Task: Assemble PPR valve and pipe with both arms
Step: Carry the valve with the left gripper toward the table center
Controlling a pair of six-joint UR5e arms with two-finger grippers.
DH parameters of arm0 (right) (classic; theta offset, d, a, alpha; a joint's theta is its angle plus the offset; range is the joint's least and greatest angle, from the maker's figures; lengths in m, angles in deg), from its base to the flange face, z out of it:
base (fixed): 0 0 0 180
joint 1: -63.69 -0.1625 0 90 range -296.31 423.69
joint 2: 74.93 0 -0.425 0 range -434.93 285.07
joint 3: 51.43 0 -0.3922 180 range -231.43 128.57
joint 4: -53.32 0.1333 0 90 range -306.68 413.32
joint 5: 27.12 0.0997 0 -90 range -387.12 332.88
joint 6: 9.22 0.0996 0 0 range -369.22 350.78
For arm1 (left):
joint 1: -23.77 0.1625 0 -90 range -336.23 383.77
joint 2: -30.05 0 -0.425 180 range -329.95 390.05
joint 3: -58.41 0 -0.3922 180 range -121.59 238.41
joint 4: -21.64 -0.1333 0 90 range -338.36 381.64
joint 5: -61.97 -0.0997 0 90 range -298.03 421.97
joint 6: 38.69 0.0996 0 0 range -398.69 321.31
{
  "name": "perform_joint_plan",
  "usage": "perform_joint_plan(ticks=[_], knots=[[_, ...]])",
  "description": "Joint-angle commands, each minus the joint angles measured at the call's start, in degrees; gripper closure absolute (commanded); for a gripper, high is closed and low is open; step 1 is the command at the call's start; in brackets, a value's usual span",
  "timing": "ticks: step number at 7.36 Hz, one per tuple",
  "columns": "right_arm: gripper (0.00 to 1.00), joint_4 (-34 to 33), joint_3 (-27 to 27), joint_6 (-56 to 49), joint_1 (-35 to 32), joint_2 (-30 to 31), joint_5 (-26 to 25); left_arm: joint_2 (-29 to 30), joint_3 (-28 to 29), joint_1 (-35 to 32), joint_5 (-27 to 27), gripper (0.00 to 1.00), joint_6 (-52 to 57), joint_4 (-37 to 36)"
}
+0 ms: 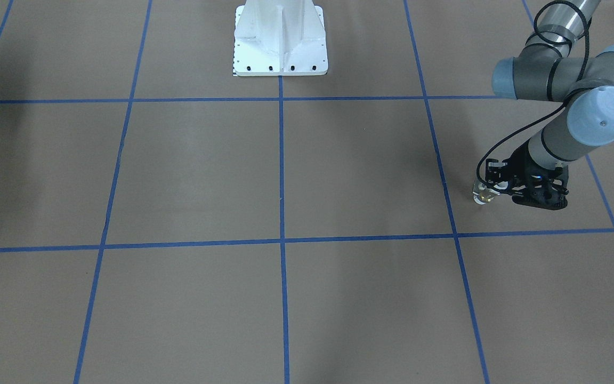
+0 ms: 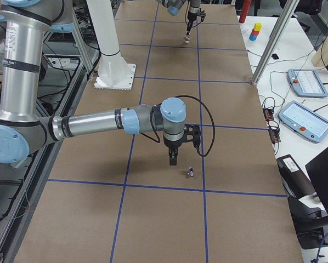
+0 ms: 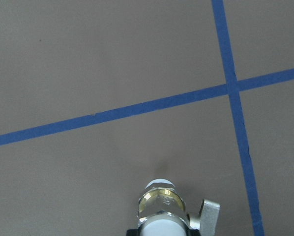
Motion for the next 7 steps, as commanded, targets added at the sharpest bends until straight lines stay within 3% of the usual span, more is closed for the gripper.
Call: perform_joint_plan(ticks=[1, 3, 4, 7], knots=[[0.01, 0.0, -0.01, 0.14, 0.0, 0.0, 0.01, 3.72, -2.33, -0.08, 2.53, 1.0, -3.52, -2.78], [0.0, 0.09, -0.01, 0.05, 0.0, -0.09, -0.07, 13.02, -1.82, 2.01, 2.53, 1.0, -12.81, -4.92], [0.01, 0.09, -0.01, 0.05, 0.0, -0.09, -0.08, 17.93, -0.6, 6.56, 1.66, 1.0, -18.79, -4.92], [0.0, 0.09, 0.08, 0.14, 0.17, -0.09, -0.16, 34.8, 12.63, 12.82, -6.41, 1.0, -29.0, -4.74]])
